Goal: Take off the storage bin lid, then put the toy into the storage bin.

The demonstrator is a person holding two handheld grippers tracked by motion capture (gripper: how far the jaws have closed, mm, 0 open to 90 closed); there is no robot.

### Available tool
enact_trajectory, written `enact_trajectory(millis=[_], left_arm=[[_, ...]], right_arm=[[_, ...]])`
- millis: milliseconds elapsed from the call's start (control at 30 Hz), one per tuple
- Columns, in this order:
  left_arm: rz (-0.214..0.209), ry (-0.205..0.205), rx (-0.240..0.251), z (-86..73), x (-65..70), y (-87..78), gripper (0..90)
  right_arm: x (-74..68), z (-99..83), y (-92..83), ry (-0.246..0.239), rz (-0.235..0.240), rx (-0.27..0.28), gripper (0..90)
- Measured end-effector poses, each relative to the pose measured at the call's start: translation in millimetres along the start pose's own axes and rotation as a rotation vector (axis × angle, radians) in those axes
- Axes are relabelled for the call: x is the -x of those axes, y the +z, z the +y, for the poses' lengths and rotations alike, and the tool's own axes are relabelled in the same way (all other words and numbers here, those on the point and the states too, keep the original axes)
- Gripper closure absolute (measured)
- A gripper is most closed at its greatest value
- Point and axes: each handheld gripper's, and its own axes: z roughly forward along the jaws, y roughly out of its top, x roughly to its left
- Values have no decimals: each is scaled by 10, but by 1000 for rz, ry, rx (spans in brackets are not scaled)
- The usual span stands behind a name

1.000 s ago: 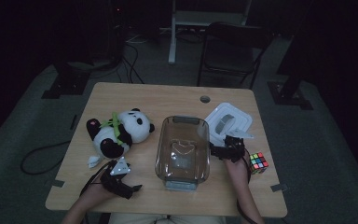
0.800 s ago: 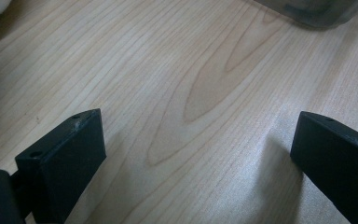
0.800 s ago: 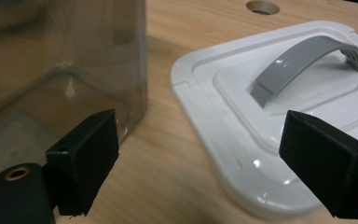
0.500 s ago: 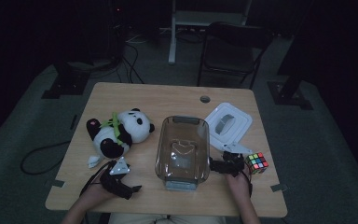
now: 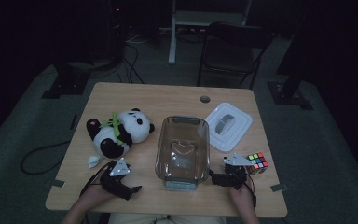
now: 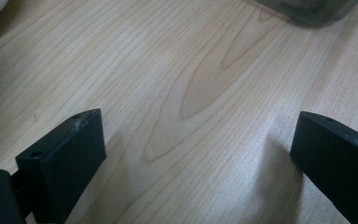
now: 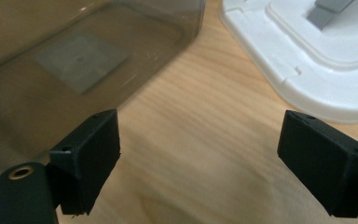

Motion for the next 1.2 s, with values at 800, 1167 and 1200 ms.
enact_trajectory(millis=[800,1167,1200], left_arm=[[3,0,-1,-5,8,-5,39],[-29,7,-5,90,73,-178,49],[-30,1,-5,106,69,-210,49]], right_arm=[[-46,-65,13,-55,10,-123,134],[-46,-64,14,-56,10,-123,133],[-46,-64,14,-56,10,-123,133]])
